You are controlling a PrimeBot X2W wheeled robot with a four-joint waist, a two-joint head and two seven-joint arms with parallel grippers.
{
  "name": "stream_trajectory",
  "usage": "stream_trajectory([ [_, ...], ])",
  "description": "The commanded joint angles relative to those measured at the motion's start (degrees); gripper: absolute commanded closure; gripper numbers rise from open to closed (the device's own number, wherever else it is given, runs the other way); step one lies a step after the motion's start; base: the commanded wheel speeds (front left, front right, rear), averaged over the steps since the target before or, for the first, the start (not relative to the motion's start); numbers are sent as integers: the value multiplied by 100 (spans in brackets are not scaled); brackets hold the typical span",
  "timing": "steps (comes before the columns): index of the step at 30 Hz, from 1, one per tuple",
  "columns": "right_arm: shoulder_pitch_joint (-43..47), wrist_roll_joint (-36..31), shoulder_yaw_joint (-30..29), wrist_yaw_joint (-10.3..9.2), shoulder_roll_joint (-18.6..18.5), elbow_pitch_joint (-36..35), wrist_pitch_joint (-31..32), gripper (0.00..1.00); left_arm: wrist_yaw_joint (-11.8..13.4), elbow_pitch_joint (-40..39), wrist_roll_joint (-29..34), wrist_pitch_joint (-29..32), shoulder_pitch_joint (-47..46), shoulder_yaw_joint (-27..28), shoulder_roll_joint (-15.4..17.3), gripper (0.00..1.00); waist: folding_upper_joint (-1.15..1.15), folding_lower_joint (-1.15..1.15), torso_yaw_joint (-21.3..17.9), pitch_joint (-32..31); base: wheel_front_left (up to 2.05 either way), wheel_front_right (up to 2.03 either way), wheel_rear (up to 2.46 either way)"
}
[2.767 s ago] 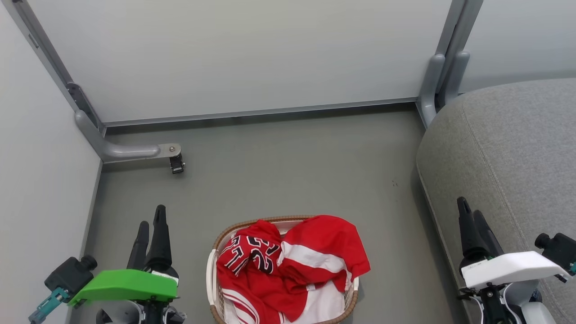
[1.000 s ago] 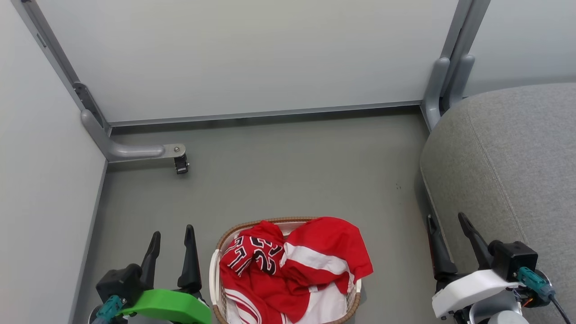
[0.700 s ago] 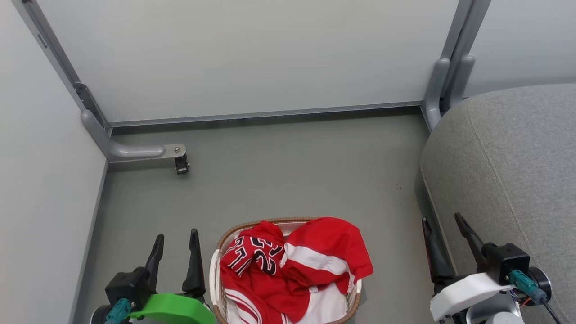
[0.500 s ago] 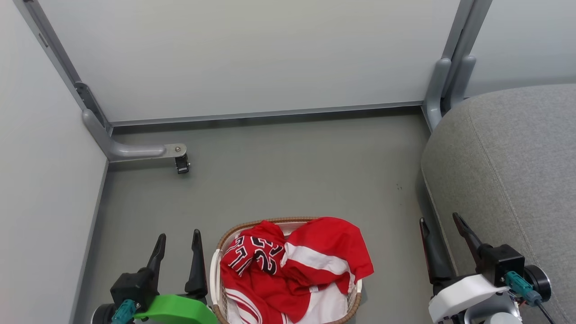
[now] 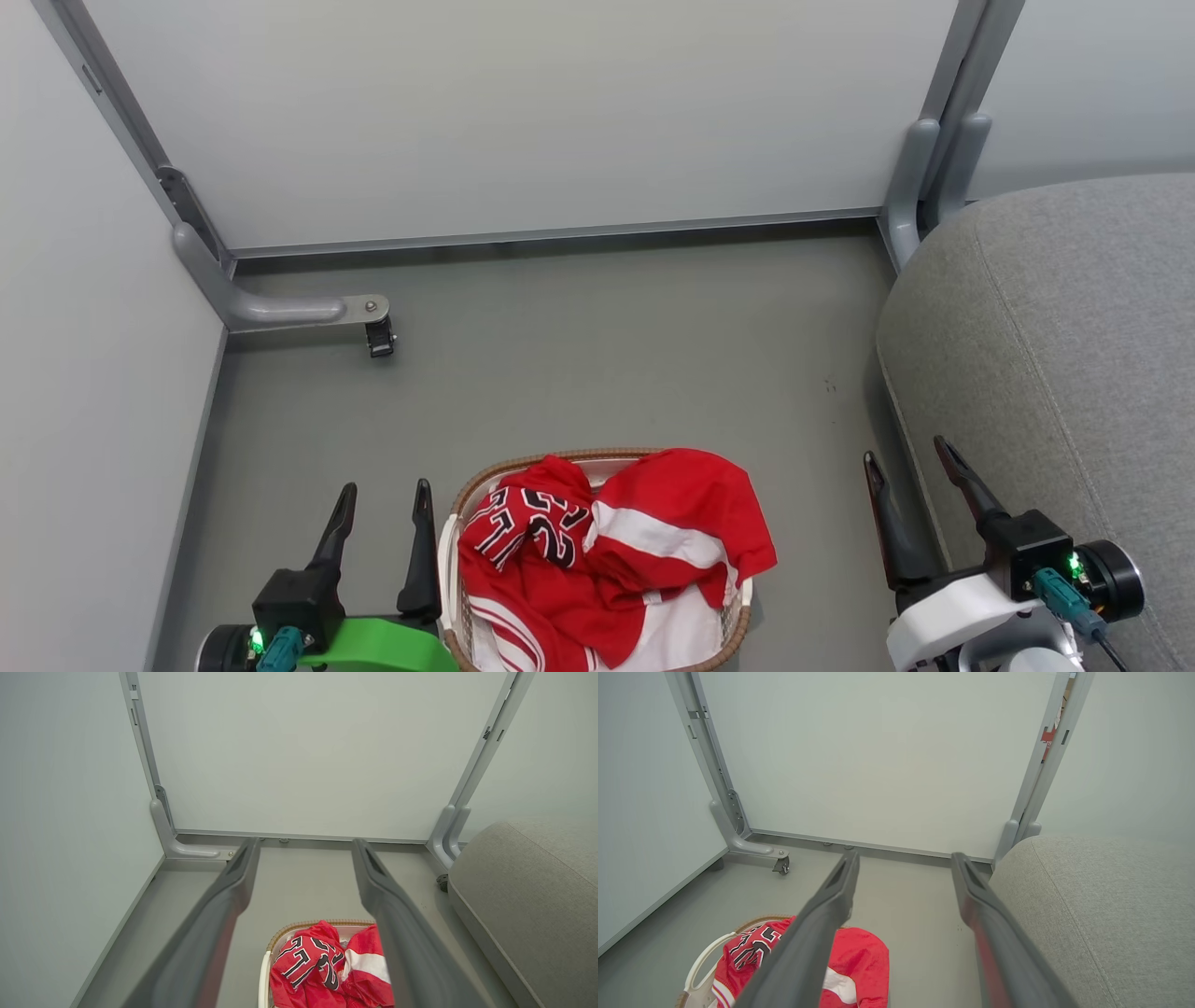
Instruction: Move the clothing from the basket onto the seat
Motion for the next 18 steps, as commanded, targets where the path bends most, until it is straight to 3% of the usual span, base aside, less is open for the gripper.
stream_trajectory([
  [1,54,-19,-8,0,-34,-26,-27,0,33,32,5,-11,59,1,38,0,0,0,1,1,0,0,0],
  [18,22,-13,-40,0,-33,-51,-27,0,36,72,9,-9,26,-2,37,0,0,0,-23,60,0,0,0],
])
